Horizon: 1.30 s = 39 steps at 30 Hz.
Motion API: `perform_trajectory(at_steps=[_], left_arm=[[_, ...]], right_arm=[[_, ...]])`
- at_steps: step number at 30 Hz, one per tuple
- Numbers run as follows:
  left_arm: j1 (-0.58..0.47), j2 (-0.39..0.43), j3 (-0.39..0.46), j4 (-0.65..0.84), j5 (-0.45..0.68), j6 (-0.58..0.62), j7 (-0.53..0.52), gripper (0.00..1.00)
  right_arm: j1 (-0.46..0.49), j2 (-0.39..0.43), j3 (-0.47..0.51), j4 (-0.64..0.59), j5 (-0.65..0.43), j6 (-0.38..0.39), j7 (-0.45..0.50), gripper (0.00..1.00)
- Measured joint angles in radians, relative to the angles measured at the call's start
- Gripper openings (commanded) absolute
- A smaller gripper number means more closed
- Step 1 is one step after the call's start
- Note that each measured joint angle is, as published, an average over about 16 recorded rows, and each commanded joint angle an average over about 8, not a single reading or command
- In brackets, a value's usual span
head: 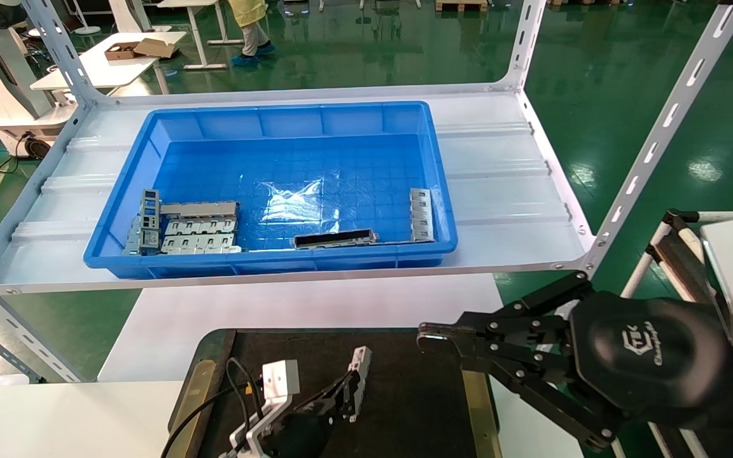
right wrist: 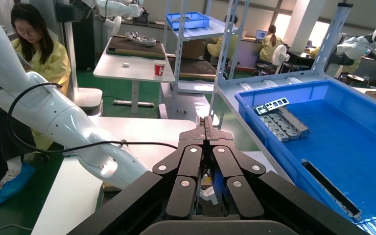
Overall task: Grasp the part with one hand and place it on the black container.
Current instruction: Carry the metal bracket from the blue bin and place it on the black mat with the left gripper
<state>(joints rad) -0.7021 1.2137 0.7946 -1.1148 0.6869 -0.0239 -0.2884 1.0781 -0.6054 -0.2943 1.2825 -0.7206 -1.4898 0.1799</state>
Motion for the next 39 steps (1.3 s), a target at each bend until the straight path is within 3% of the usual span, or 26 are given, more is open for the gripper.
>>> perform_trajectory(at_steps=[23,26,28,32,34,36,39], left_arm=[[-0.051,0.102,-0.007,0.142,-0.015,-0.074,-0.017,0.00],[-0.051,0.107,-0.008,0.149,-0.014,-0.077,-0.018,0.08],[-0.050,0.109,-0.009,0.151,-0.014,-0.078,-0.019,0.26],[-0.048,0.113,-0.011,0.156,-0.012,-0.081,-0.021,0.74],[-0.047,0.114,-0.013,0.158,-0.011,-0.082,-0.023,0.93],[-0.046,0.115,-0.014,0.159,-0.009,-0.082,-0.024,1.00],[-0.046,0.116,-0.017,0.161,-0.007,-0.080,-0.026,1.00]], right_arm=[[0.000,0.001,-0.001,0.000,0.001,0.001,-0.001,0.00],[0.000,0.001,-0.001,0.000,0.001,0.001,-0.001,0.02],[0.000,0.001,-0.002,0.000,0.001,0.001,-0.001,0.17],[0.000,0.001,-0.002,0.000,0.001,0.001,-0.001,0.66],[0.000,0.001,-0.002,0.000,0.001,0.001,-0.001,0.89],[0.000,0.001,-0.002,0.000,0.001,0.001,-0.001,1.00],[0.000,0.001,-0.002,0.000,0.002,0.001,-0.001,1.00]])
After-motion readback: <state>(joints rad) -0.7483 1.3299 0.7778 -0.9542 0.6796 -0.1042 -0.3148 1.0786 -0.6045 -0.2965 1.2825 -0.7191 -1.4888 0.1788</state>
